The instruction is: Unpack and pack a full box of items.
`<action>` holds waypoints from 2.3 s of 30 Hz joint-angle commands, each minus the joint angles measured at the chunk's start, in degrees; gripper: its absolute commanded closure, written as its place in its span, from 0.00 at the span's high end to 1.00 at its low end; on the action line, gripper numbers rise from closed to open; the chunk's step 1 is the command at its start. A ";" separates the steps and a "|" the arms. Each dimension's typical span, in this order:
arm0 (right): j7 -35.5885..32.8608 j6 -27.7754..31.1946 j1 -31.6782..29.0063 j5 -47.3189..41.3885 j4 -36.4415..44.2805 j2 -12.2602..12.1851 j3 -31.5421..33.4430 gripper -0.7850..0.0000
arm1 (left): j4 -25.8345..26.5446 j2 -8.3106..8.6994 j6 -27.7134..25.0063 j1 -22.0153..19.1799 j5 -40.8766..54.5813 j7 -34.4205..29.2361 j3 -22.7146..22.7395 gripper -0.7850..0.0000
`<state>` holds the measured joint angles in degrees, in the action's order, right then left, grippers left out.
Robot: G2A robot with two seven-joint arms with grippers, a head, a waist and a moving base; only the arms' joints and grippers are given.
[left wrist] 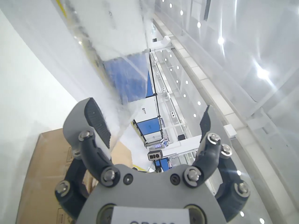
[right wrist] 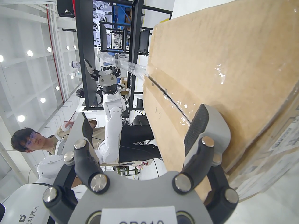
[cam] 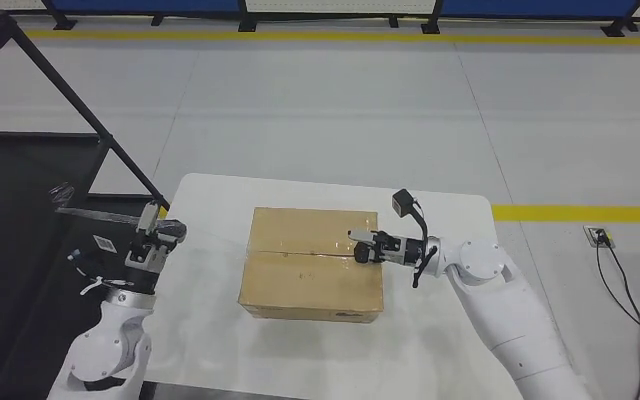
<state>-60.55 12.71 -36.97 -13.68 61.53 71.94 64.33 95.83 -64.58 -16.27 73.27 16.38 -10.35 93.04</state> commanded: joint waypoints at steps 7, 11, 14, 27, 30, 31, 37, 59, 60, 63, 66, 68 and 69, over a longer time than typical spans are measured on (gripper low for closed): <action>2.08 0.13 -1.58 -0.23 1.89 -0.19 0.69 1.00 | 5.53 -0.32 2.23 -0.50 -4.24 -0.58 -2.85 1.00; 2.42 -0.28 -3.61 -0.54 4.44 -0.86 2.62 1.00 | 7.51 -0.49 2.93 -1.07 -6.76 -0.93 -4.54 1.00; 2.23 -0.44 -4.89 -0.69 6.02 -1.29 3.76 1.00 | 8.37 -0.62 3.57 -1.61 -8.07 -1.44 -5.76 1.00; 1.42 1.13 -9.20 -2.27 10.44 -2.65 7.32 1.00 | 10.68 -1.24 6.10 -4.20 -14.14 -2.37 -10.93 1.00; 2.29 1.80 -10.67 -2.82 12.06 -2.98 8.54 1.00 | 11.28 -1.37 7.16 -4.89 -16.02 -2.66 -12.08 1.00; 2.49 1.97 -11.15 -3.03 12.56 -3.10 8.99 1.00 | 11.33 -1.42 7.65 -5.17 -16.37 -2.82 -12.47 1.00; 2.38 2.89 -13.80 -4.33 14.27 -3.86 11.69 1.00 | 11.44 -1.73 9.81 -7.37 -19.38 -4.20 -15.08 1.00; 1.59 4.63 -21.58 -7.39 17.54 -6.24 19.37 1.00 | 5.38 -4.25 12.64 -15.84 -25.27 -5.95 -28.57 1.00; 1.52 4.77 -21.86 -7.62 17.39 -6.34 19.70 1.00 | 4.90 -4.41 12.74 -16.28 -25.43 -5.85 -29.12 1.00; 1.20 5.17 -22.50 -8.23 16.97 -6.56 20.32 1.00 | 3.69 -4.87 12.93 -17.50 -25.66 -5.67 -30.55 1.00; 1.02 5.57 -22.93 -8.67 16.42 -6.77 20.82 1.00 | 2.54 -5.32 13.05 -18.57 -25.83 -5.65 -31.87 1.00; 0.81 5.84 -23.17 -9.01 16.05 -6.91 21.13 1.00 | 1.64 -5.65 13.15 -19.30 -25.89 -5.55 -32.84 1.00; 0.71 5.89 -23.23 -9.19 15.93 -6.97 21.24 1.00 | 1.16 -5.83 13.16 -19.68 -25.93 -5.49 -33.33 1.00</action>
<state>-59.72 18.53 -60.13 -22.68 77.62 65.04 85.44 97.57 -70.21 -3.12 54.03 -9.50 -15.91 60.31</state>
